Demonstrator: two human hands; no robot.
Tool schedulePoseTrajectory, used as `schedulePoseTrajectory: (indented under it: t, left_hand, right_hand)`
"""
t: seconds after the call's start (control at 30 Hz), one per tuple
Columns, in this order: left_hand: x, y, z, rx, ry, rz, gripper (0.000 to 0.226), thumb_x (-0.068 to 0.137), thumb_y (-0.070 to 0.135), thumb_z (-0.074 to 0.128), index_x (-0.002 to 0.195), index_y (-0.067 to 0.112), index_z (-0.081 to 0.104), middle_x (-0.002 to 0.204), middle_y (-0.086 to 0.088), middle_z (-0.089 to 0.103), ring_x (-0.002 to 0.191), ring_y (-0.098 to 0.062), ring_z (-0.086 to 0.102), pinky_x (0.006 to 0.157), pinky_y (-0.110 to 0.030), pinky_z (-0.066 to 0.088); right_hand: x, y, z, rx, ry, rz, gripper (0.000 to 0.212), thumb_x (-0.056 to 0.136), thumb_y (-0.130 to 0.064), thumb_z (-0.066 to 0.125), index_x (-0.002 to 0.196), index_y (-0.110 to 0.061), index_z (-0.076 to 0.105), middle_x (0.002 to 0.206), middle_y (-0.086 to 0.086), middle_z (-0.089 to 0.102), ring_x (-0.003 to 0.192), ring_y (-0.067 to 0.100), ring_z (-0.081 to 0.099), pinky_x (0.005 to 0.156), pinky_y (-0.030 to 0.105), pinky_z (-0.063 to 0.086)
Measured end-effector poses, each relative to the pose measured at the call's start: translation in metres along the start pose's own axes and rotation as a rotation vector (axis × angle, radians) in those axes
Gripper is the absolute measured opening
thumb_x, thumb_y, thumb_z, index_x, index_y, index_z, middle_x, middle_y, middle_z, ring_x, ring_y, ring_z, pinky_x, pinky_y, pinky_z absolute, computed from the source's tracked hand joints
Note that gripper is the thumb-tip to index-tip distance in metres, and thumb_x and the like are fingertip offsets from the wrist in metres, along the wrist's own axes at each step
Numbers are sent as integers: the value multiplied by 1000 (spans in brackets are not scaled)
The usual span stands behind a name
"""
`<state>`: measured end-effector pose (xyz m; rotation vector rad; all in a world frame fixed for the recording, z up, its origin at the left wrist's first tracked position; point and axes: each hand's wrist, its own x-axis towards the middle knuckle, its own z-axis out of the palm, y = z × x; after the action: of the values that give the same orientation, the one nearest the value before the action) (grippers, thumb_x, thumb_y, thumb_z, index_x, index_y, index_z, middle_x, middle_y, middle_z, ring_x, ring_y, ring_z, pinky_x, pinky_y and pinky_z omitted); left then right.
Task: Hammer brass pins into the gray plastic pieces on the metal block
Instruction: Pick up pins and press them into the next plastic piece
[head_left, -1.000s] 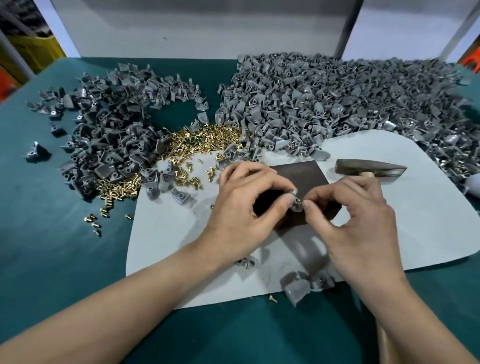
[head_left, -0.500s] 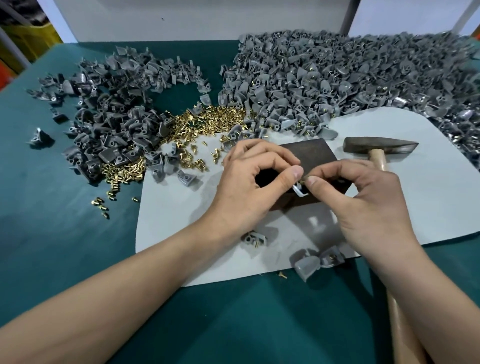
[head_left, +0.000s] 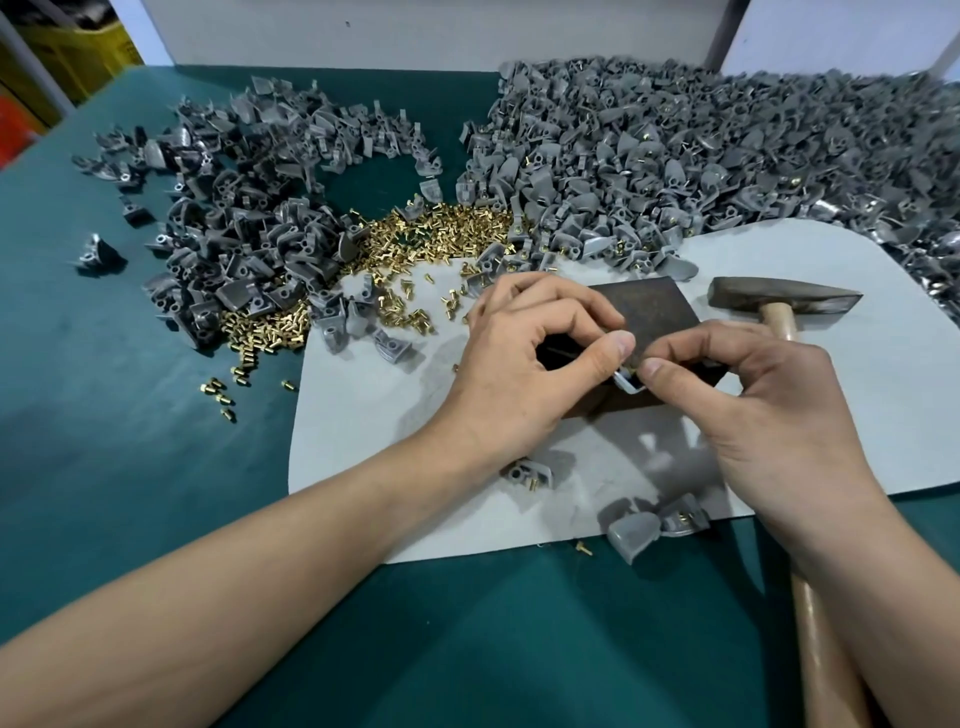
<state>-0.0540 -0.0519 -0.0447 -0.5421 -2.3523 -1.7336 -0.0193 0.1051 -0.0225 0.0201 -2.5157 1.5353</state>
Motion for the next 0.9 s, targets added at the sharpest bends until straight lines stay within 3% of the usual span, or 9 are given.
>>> schedulePoseTrajectory:
  t: [0.1, 0.4, 0.53, 0.6, 0.67, 0.9]
  left_hand:
    - [0, 0, 0, 0, 1, -1, 15, 83, 21, 72, 68, 19, 67, 92, 19, 63, 109, -10, 46, 102, -46, 31]
    - [0, 0, 1, -3, 4, 12, 16, 82, 24, 70, 66, 23, 64, 93, 19, 62, 109, -10, 46, 102, -46, 30]
    - [0, 0, 1, -2, -1, 15, 17, 82, 23, 70, 66, 24, 63, 93, 18, 62, 109, -10, 46, 102, -46, 30]
    - [0, -1, 0, 1, -2, 14, 17, 82, 23, 71, 67, 24, 63, 94, 18, 62, 109, -10, 46, 103, -45, 30]
    - [0, -1, 0, -3, -3, 11, 17, 82, 22, 71, 67, 24, 63, 94, 18, 63, 109, -11, 46, 103, -45, 30]
    - [0, 0, -1, -5, -11, 6, 18, 83, 22, 72, 68, 28, 63, 94, 19, 62, 109, -9, 45, 103, -44, 30]
  right_hand:
    - [1, 0, -1, -6, -18, -4, 15, 76, -20, 75, 65, -28, 69, 73, -23, 67, 82, -2, 53, 76, 10, 36]
    - [-2, -2, -1, 10, -10, 6, 10, 75, -24, 77, 68, -26, 71, 79, -12, 69, 97, 18, 58, 92, 37, 42]
    - [-2, -3, 0, 26, 11, 37, 15, 72, -21, 79, 65, -32, 70, 114, -10, 59, 118, 5, 48, 101, 27, 34]
    - [-1, -3, 0, 51, -20, 55, 10, 70, -27, 79, 65, -30, 72, 125, -18, 53, 127, 1, 40, 111, 38, 27]
    - [-1, -2, 0, 36, -31, 49, 11, 73, -25, 79, 66, -30, 72, 128, -23, 51, 131, 1, 36, 114, 44, 23]
    - [1, -3, -2, -67, -41, -13, 18, 77, -19, 76, 65, -31, 69, 132, -22, 48, 136, 9, 31, 115, 46, 19]
